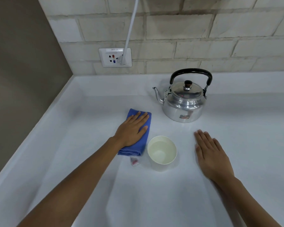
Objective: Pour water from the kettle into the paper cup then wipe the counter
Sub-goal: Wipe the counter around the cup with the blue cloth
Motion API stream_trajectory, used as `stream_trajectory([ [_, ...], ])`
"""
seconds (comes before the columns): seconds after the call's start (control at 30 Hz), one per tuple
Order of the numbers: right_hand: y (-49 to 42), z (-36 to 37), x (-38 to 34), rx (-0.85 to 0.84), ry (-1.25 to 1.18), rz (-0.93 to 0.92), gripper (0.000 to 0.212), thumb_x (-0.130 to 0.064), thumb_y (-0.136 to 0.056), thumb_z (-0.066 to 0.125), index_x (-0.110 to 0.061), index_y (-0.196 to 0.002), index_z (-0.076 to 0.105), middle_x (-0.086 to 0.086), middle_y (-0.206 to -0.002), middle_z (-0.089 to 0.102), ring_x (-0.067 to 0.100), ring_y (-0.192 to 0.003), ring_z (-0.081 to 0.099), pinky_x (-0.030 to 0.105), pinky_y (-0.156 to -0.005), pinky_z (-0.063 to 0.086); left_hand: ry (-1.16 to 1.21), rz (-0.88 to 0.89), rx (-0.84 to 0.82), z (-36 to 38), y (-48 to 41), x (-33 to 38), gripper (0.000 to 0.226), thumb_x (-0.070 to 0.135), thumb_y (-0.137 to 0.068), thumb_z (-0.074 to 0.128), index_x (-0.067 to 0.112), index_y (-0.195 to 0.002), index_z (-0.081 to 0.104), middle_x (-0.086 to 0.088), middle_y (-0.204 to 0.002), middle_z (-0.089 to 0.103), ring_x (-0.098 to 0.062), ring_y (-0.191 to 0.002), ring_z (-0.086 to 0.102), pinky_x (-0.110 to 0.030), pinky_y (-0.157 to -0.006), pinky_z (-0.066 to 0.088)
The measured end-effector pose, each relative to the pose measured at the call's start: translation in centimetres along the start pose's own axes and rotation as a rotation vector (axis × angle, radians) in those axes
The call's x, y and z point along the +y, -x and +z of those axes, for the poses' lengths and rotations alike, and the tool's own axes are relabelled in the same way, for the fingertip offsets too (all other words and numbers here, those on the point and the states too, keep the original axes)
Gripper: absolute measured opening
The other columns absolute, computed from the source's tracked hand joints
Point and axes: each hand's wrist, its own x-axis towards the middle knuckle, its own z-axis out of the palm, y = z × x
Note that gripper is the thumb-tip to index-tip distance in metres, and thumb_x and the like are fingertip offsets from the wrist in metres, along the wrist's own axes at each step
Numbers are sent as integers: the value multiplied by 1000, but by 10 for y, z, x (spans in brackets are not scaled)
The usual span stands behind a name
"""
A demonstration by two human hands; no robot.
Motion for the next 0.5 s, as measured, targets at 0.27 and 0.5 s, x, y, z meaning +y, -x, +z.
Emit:
stream_trajectory([
  [0.27, 1, 1, -1, 18, -4, 9, 50, -27, -97, 21, -22, -146, 10, -7, -156, 10, 6, -143, 3, 29, -119, 3, -1, -208, -33, -2, -61, -17, 54, 38, -100, 19, 16, -147, 5, 0, -158, 7, -17, -144, 1, -34, -117, 0],
  [0.5, 3, -2, -2, 22, -11, 2, 50, -30, -97, 17, -23, -146, 9, -10, -155, 8, 4, -142, 0, 27, -118, 1, 12, -220, -33, -5, -86, -38, 54, 38, -100, 19, 16, -147, 4, 0, -158, 5, -18, -144, 0, -35, -117, 0],
])
